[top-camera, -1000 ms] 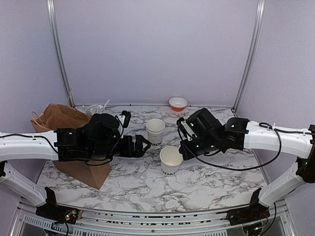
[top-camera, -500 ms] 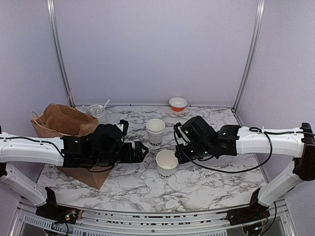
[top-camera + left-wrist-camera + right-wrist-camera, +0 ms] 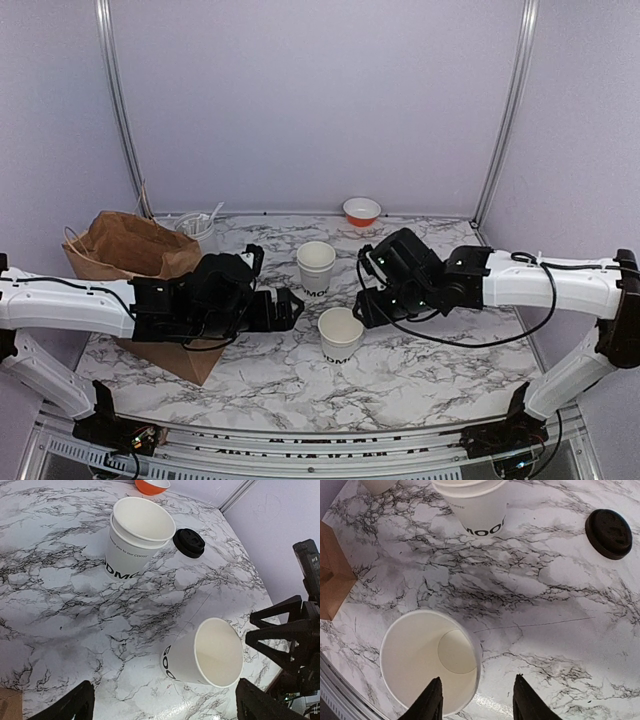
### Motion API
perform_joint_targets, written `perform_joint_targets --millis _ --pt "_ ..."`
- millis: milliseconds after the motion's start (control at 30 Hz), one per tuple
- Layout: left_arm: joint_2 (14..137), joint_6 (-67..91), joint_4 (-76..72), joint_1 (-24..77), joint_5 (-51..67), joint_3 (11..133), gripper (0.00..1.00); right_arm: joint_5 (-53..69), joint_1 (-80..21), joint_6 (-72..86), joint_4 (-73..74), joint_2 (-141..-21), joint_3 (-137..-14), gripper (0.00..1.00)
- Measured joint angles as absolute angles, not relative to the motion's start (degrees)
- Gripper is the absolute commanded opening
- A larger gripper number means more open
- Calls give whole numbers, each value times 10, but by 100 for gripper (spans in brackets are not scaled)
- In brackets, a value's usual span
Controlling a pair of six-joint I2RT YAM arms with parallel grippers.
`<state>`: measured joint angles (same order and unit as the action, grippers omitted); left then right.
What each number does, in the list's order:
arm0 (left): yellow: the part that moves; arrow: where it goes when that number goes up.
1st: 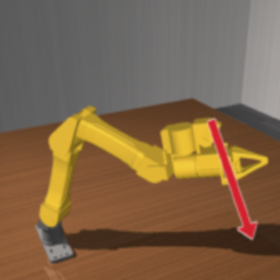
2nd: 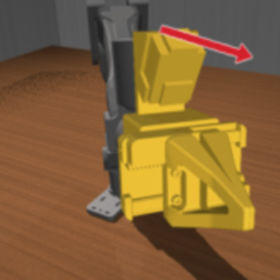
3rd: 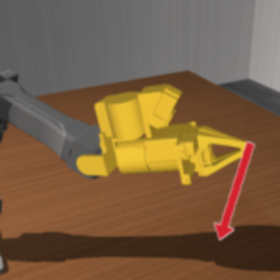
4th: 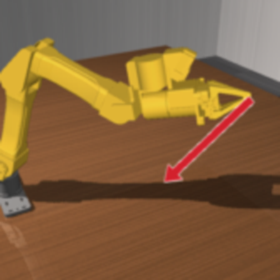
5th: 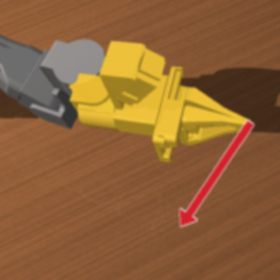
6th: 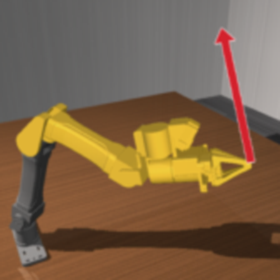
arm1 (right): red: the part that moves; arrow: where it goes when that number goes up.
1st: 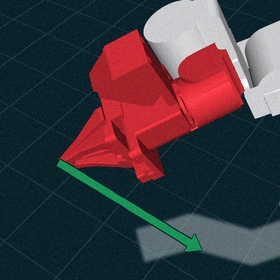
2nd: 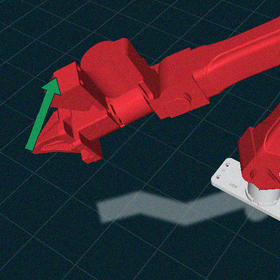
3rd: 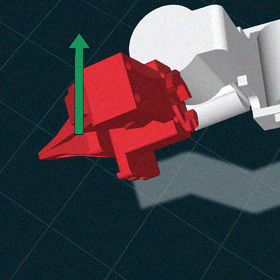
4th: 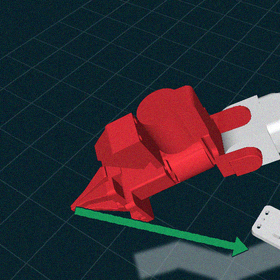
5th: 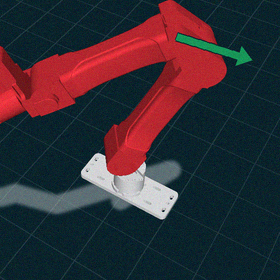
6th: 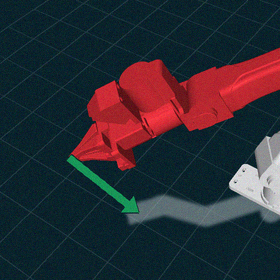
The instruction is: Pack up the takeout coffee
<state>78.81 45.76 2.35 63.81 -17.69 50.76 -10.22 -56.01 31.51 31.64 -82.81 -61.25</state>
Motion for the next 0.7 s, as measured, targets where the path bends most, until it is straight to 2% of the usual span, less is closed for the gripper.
perform_joint_targets --millis 367,700 --pt "772 444 23 638 -182 507 99 -106 -367 241 301 -833 -632 70" --pt "750 443 24 638 -186 507 99 -67 -268 169 241 -1020 -715 81"
